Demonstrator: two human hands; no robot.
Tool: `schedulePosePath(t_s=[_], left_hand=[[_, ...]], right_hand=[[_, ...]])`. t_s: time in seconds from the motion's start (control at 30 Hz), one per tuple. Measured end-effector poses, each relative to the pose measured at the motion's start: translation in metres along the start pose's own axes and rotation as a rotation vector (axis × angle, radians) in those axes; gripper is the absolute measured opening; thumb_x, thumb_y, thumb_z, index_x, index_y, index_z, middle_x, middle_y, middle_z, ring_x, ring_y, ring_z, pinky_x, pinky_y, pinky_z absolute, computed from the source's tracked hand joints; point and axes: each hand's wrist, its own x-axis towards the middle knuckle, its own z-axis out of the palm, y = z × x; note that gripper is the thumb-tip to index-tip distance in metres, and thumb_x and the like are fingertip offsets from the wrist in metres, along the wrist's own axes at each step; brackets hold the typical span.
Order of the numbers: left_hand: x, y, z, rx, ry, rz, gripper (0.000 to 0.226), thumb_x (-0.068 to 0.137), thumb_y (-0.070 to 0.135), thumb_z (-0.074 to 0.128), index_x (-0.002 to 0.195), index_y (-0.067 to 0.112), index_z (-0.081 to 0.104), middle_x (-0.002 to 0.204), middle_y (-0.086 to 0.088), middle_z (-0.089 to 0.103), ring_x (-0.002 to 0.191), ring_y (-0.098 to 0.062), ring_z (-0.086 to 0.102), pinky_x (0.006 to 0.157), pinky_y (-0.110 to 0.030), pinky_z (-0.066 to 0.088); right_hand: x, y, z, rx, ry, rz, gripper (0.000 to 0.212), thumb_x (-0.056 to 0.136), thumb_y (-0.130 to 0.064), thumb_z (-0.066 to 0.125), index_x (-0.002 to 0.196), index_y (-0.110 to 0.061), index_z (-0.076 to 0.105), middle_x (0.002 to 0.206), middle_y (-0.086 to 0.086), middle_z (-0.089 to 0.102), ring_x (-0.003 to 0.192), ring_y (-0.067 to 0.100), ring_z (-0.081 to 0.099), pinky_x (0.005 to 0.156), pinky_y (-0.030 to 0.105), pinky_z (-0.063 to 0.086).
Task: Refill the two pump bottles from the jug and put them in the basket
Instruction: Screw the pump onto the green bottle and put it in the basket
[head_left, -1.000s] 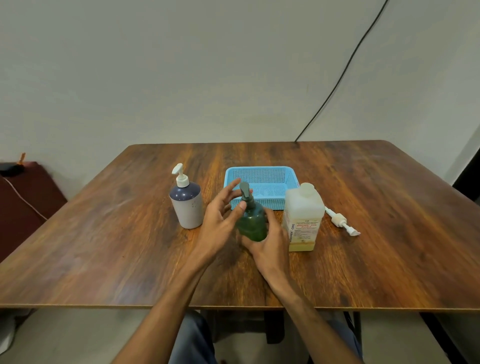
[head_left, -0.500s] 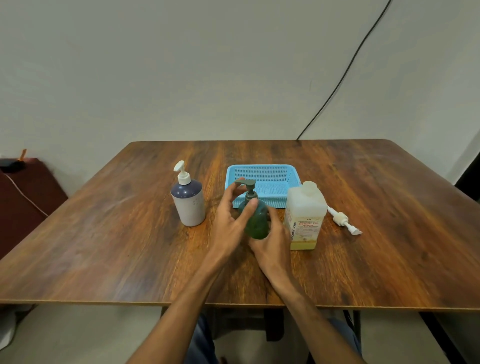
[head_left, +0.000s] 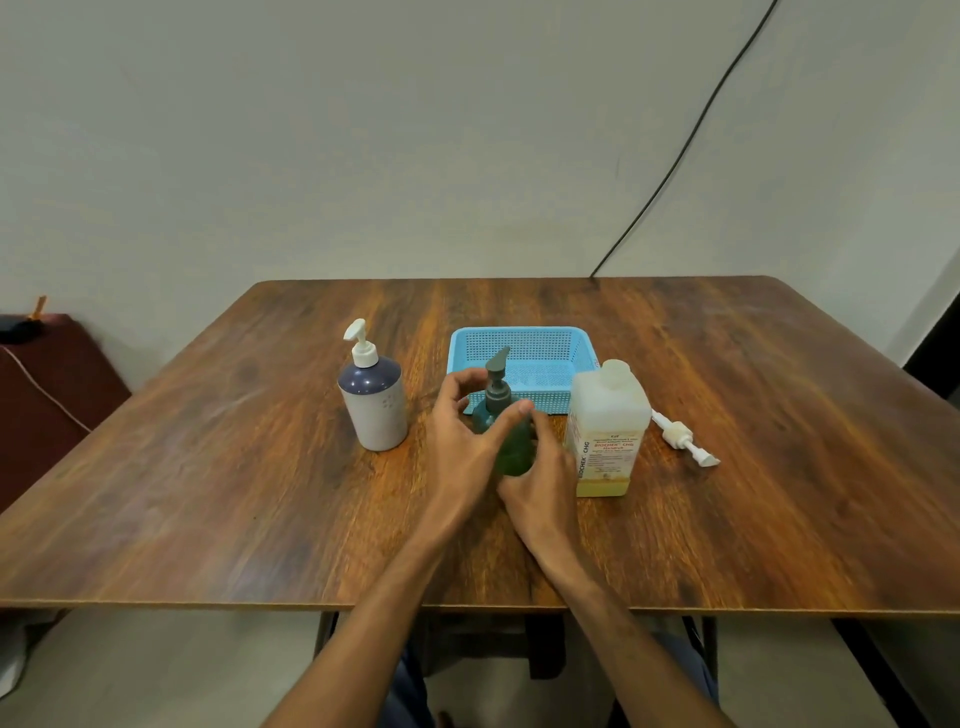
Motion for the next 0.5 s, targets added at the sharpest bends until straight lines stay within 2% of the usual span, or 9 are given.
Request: schedulePosePath(t_s=[0.07, 0.1, 0.2, 0.3, 0.37, 0.4, 0.5], left_hand=[[0.004, -0.001, 0.002, 0.026, 0.06, 0.033, 0.033, 0.086, 0.015, 0.082, 0.114, 0.014, 0.065, 0.117, 0.001, 0.071, 0.111, -0.007, 0.068, 0.086, -0.014, 0.054], [0.005, -0.001, 0.001, 0.033, 0.047, 0.037, 0.03, 0.087, 0.013, 0.081, 0.114, 0.012, 0.067, 0.116, 0.0, 0.072, 0.111, -0.009, 0.069, 0.086, -0.017, 0.056], [0.007, -0.004, -0.005, 0.016, -0.094, 0.016, 0.029, 0.097, 0.007, 0.068, 0.125, 0.01, 0.066, 0.124, -0.004, 0.072, 0.117, -0.012, 0.068, 0.091, -0.022, 0.058], [0.001, -0.001, -0.009, -0.064, -0.221, -0.01, 0.038, 0.101, 0.006, 0.06, 0.138, 0.012, 0.056, 0.135, 0.001, 0.065, 0.124, -0.005, 0.064, 0.095, -0.023, 0.056], [-0.002, -0.001, -0.007, -0.042, -0.174, -0.01, 0.046, 0.096, 0.015, 0.069, 0.139, 0.018, 0.052, 0.136, 0.007, 0.062, 0.125, -0.002, 0.061, 0.098, -0.024, 0.056], [-0.003, 0.0, -0.004, -0.014, -0.106, 0.0, 0.046, 0.092, 0.018, 0.075, 0.133, 0.021, 0.054, 0.133, 0.008, 0.063, 0.122, -0.001, 0.062, 0.097, -0.022, 0.056], [0.001, 0.001, 0.001, 0.008, 0.075, 0.04, 0.032, 0.085, 0.015, 0.082, 0.111, 0.02, 0.065, 0.114, 0.005, 0.072, 0.108, -0.004, 0.069, 0.087, -0.021, 0.058]], right_hand=[[0.0, -0.001, 0.0, 0.004, 0.002, -0.002, 0.071, 0.078, -0.013, 0.084, 0.139, -0.026, 0.051, 0.134, -0.01, 0.058, 0.12, -0.004, 0.045, 0.096, 0.008, 0.039], [0.0, -0.001, 0.0, 0.008, 0.007, -0.004, 0.07, 0.078, -0.014, 0.084, 0.138, -0.026, 0.051, 0.133, -0.009, 0.059, 0.12, -0.001, 0.048, 0.094, 0.008, 0.041], [0.0, 0.001, -0.003, 0.04, 0.011, -0.004, 0.068, 0.076, -0.014, 0.085, 0.136, -0.023, 0.053, 0.131, -0.004, 0.063, 0.121, 0.01, 0.057, 0.097, 0.029, 0.054], [-0.001, 0.0, -0.003, 0.046, 0.001, -0.014, 0.07, 0.077, -0.014, 0.084, 0.138, -0.021, 0.053, 0.133, -0.003, 0.062, 0.125, 0.013, 0.055, 0.101, 0.032, 0.053], [0.0, 0.001, -0.002, 0.032, -0.009, -0.023, 0.072, 0.078, -0.012, 0.083, 0.14, -0.025, 0.05, 0.137, -0.006, 0.06, 0.128, 0.01, 0.053, 0.103, 0.032, 0.052], [0.0, 0.001, -0.001, 0.021, -0.014, -0.018, 0.072, 0.078, -0.011, 0.083, 0.14, -0.027, 0.049, 0.137, -0.008, 0.059, 0.129, 0.009, 0.052, 0.103, 0.029, 0.051], [0.001, 0.0, -0.001, 0.033, -0.016, 0.003, 0.07, 0.078, -0.016, 0.085, 0.137, -0.03, 0.05, 0.127, -0.018, 0.057, 0.12, 0.0, 0.051, 0.093, 0.008, 0.044]])
